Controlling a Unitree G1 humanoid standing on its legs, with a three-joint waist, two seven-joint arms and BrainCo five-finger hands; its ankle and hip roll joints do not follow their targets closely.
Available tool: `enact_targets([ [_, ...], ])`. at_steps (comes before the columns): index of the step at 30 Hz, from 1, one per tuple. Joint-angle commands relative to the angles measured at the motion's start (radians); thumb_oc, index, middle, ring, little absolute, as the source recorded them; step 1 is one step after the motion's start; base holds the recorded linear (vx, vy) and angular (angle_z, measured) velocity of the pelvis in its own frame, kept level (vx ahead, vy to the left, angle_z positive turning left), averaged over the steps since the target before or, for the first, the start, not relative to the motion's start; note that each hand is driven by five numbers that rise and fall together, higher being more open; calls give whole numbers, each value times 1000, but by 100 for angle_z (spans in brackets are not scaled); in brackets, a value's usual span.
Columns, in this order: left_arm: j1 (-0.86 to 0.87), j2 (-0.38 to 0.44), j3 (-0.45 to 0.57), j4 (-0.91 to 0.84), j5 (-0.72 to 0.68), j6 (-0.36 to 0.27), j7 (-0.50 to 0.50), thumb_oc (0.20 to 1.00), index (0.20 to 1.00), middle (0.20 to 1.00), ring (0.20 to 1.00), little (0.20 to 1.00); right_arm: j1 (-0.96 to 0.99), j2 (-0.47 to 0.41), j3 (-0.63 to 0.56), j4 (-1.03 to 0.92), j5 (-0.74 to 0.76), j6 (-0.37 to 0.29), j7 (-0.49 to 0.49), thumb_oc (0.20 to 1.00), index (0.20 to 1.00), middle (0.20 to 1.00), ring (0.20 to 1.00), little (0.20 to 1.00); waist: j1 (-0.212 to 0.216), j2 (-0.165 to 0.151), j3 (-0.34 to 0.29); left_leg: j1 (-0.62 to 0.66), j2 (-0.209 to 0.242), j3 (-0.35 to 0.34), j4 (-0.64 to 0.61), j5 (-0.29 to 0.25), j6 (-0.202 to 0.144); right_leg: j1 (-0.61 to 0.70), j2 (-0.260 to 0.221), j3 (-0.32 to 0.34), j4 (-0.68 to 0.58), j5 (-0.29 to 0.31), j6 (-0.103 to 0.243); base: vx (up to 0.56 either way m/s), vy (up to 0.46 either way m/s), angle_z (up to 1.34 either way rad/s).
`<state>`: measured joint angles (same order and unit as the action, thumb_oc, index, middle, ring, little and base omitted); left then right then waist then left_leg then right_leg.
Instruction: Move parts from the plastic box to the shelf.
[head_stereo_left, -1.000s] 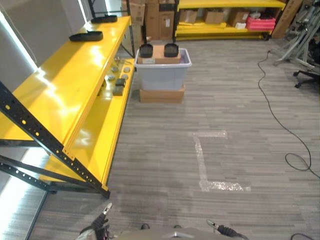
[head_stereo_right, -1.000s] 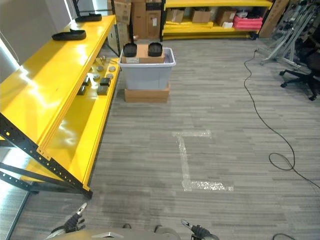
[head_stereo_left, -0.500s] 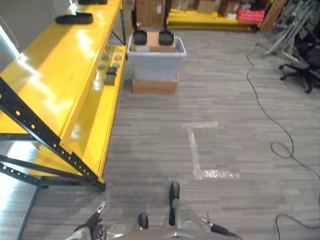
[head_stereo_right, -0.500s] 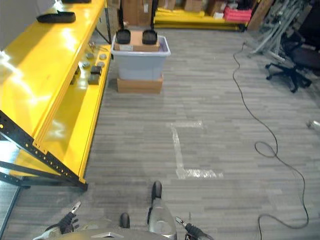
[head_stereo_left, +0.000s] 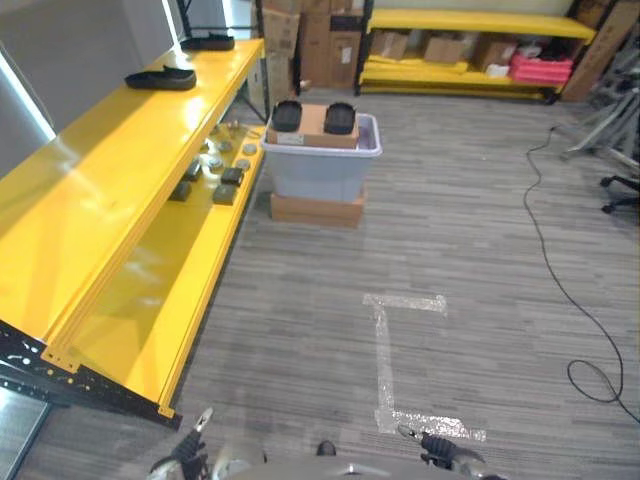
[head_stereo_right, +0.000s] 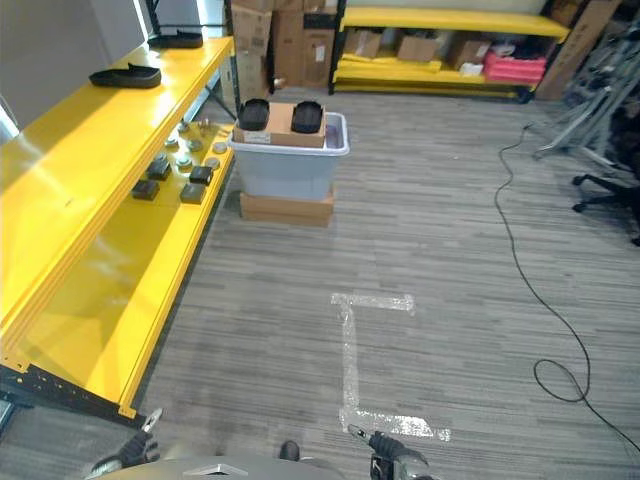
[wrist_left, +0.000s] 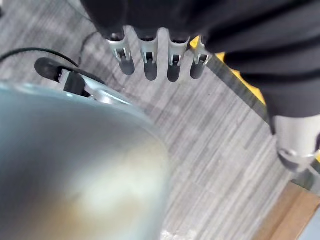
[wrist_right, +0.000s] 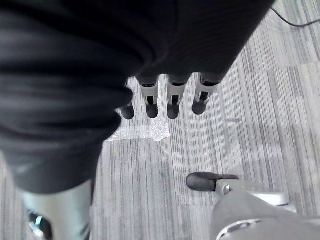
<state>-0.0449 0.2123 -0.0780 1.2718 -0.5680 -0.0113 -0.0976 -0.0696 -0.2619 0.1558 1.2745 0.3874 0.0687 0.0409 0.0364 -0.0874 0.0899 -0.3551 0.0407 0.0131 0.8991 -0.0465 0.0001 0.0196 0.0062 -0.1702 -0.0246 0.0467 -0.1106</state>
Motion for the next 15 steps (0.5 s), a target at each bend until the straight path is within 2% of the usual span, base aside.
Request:
enact_targets([
  [1,-21,7,-6,-3,-32,-30,-10,1000,1000,1000,1000,1000,19,-38,8,14,1,-13,-10,1000,1000,1000,1000,1000,2,20,63,156,-60,83,-486,11,25,-17,-12,70,-9,31,157,658,143,-11],
  [2,-11,6,2,-8,-88,-23,-36,1000,1000,1000,1000,1000,21,-40,10,13,-3,-12,-13,1000,1000,1000,1000,1000,25,53,63,94,-107,86,-689,99,-3,7,17,102,6,16,164,660,154,-12],
  [3,-8,6,3,-11,-92,-19,-34,1000,1000,1000,1000,1000,23,-40,10,12,-3,-11,-14,1000,1000,1000,1000,1000,30,58,64,85,-111,85,-714,119,-8,14,22,110,10,12,164,595,130,-18],
  [5,4,13,17,-20,-99,-11,-27,1000,1000,1000,1000,1000,36,-44,10,6,11,-18,-9,1000,1000,1000,1000,1000,56,87,68,28,-118,82,-810,215,-33,50,56,133,40,-20,154,518,43,-46],
  [6,10,17,28,-16,-100,-15,-32,1000,1000,1000,1000,1000,41,-46,11,5,11,-31,-1,1000,1000,1000,1000,1000,69,95,71,6,-124,90,-844,229,-40,69,68,137,54,-37,149,466,34,-54],
  [7,11,17,30,-15,-99,-17,-33,1000,1000,1000,1000,1000,42,-47,11,4,12,-36,1,1000,1000,1000,1000,1000,71,96,73,4,-125,91,-849,231,-41,73,69,137,56,-40,148,440,35,-53],
  [9,36,22,54,-19,-100,-36,-34,1000,1000,1000,1000,1000,49,-51,18,-13,19,-56,21,1000,1000,1000,1000,1000,96,105,76,-41,-121,114,-849,242,-43,118,85,139,98,-97,139,545,54,-57],
  [11,51,25,78,-25,-113,-55,-36,1000,1000,1000,1000,1000,44,-45,21,-35,28,-58,37,1000,1000,1000,1000,1000,106,99,73,-35,-113,121,-807,224,-24,142,78,141,145,-158,140,536,99,-59],
  [12,53,24,82,-25,-115,-58,-36,1000,1000,1000,1000,1000,41,-44,22,-38,29,-57,37,1000,1000,1000,1000,1000,110,99,68,-34,-108,124,-801,220,-20,141,79,144,150,-162,141,667,176,-95],
  [13,64,30,105,-31,-114,-57,-26,1000,1000,1000,1000,1000,23,-32,19,-44,12,-38,43,1000,1000,1000,1000,1000,125,79,49,-10,-118,117,-741,190,13,177,40,140,220,-194,161,565,154,-89],
  [15,60,31,101,-28,-99,-54,-21,1000,1000,1000,1000,1000,10,-20,19,-43,8,-33,43,1000,1000,1000,1000,1000,139,65,35,3,-134,116,-710,164,34,193,10,116,271,-178,178,529,152,-72],
])
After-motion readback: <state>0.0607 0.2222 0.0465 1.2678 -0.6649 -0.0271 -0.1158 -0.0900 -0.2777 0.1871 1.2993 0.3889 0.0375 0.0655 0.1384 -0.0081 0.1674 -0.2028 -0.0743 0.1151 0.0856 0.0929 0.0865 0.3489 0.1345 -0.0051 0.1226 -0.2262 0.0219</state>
